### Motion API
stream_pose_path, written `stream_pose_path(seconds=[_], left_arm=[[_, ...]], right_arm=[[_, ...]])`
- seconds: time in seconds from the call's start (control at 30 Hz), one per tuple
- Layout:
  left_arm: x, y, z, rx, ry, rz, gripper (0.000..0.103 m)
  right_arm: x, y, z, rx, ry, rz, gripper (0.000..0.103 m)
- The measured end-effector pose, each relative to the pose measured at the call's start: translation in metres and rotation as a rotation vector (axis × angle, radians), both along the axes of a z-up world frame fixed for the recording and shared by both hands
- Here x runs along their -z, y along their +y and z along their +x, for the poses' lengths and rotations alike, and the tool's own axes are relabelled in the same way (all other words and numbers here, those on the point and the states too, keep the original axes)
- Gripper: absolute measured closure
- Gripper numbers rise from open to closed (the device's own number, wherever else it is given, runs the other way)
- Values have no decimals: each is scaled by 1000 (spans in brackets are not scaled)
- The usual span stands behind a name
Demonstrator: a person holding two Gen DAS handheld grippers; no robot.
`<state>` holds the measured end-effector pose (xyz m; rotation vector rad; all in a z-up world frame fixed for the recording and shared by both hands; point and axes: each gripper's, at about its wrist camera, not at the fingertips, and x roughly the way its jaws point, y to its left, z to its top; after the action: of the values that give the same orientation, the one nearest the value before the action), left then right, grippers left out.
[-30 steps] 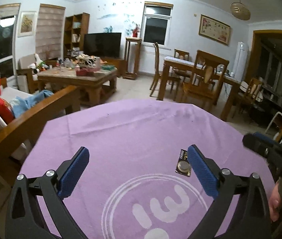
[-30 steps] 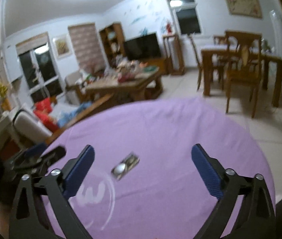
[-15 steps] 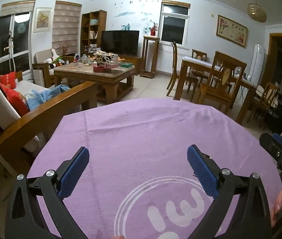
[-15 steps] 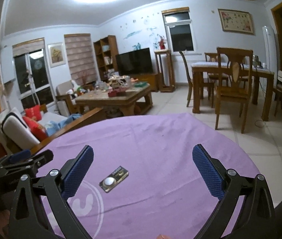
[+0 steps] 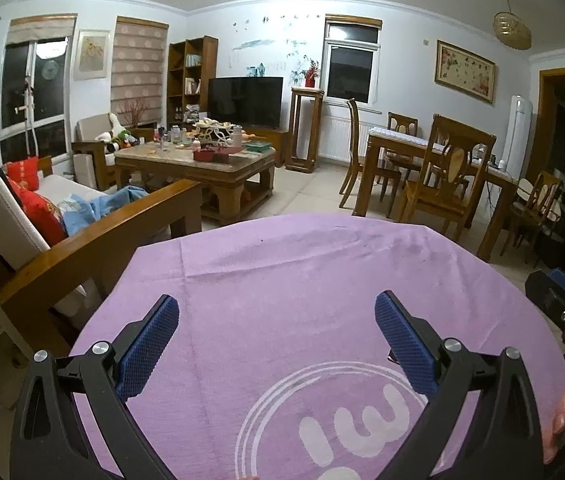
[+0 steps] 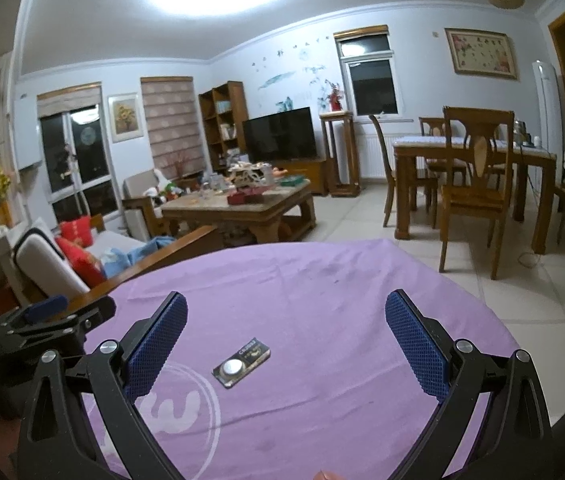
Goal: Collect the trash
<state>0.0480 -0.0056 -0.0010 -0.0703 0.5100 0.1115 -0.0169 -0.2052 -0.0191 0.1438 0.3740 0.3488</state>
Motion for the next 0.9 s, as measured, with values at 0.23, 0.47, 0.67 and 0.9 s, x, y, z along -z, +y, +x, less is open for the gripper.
stream_pose_path(seconds=[0.23,0.47,0.67,0.9], left_arm=[[-3,-4,-4,-16,-29,38,5],[-4,-3,-5,-11,-22,25,5],[-4,-1,-4,-30,-3,13,5],[-4,0,-4,-28,-5,12,5]], right_arm=[[-1,-1,-2,-12,0,2,5],[-4,-2,-1,-16,4,7,5],[-3,-3,0,-17,10,13,5],[-2,-3,-1,-18,17,23,5]])
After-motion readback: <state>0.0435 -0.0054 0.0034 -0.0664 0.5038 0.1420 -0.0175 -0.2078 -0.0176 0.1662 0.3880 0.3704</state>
